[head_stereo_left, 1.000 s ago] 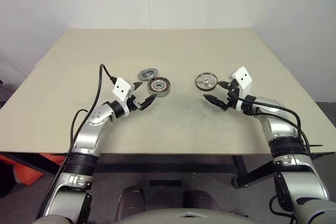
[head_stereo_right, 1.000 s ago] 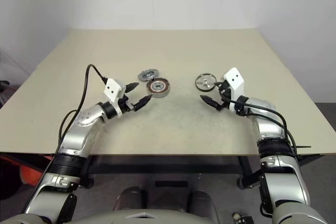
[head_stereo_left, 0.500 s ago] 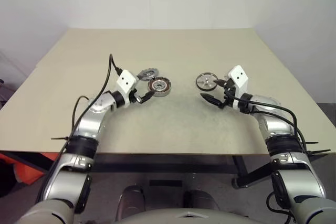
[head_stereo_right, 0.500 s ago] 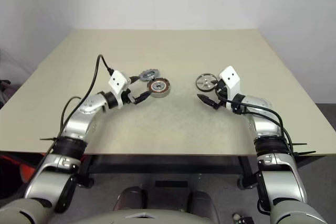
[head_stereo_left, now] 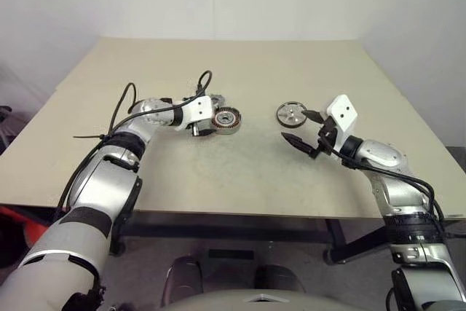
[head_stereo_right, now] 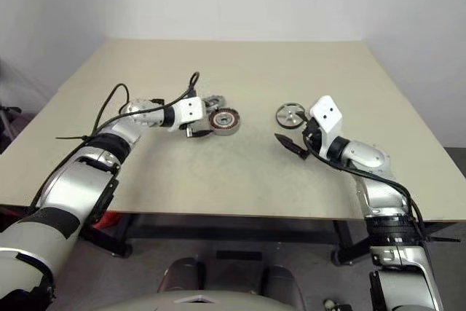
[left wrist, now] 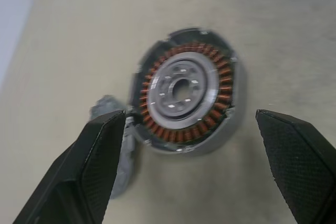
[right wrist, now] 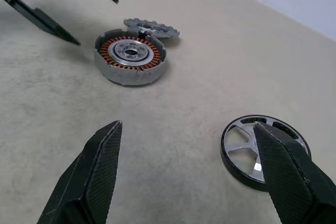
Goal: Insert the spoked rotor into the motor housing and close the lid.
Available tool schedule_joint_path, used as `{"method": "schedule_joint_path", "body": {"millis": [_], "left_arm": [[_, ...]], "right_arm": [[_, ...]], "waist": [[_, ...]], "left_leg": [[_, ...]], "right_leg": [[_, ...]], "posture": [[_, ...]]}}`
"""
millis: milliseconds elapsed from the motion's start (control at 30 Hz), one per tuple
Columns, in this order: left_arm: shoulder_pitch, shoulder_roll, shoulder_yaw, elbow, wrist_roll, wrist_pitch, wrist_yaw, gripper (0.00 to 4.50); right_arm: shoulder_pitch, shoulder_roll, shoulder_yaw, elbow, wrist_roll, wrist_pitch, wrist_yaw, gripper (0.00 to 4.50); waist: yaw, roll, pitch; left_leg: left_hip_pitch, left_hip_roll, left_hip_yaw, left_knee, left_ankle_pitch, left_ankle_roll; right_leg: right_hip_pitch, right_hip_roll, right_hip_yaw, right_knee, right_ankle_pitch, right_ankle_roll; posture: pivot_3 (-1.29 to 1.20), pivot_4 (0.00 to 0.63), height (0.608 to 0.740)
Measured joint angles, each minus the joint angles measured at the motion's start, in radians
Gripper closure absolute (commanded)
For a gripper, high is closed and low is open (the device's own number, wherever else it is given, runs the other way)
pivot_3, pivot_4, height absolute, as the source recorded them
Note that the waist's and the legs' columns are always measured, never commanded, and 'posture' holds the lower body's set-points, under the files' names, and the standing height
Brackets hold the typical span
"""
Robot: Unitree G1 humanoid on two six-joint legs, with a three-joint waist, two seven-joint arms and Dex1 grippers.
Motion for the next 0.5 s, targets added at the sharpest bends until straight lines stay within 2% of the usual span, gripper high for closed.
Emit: {"method": "schedule_joint_path", "body": {"millis": [267, 500], "left_arm": [[-0.035, -0.046, -0.061, 0.073, 0.114, -0.004, -0.023, 0.32], [-0.065, -0.06, -0.098, 0.088, 0.191, 0.013, 0.041, 0.32]], "right_arm": [[0.103, 0.002, -0.042, -0.14, 0.026, 0.051, -0.087, 0.0], [0.165, 0.012, -0.052, -0.204, 0.032, 0.069, -0.145, 0.0]], "waist": [[0.008, 0.0, 0.0], [0.016, 0.0, 0.0]], "left_leg": [[0.002, 0.0, 0.0, 0.0, 0.0, 0.0], [0.003, 0.0, 0.0, -0.001, 0.0, 0.0]], "right_leg": [[0.002, -0.001, 0.0, 0.0, 0.0, 0.0], [0.003, -0.001, 0.0, 0.0, 0.0, 0.0]], "posture": [[0.0, 0.0, 0.74], [0.0, 0.0, 0.74]]}}
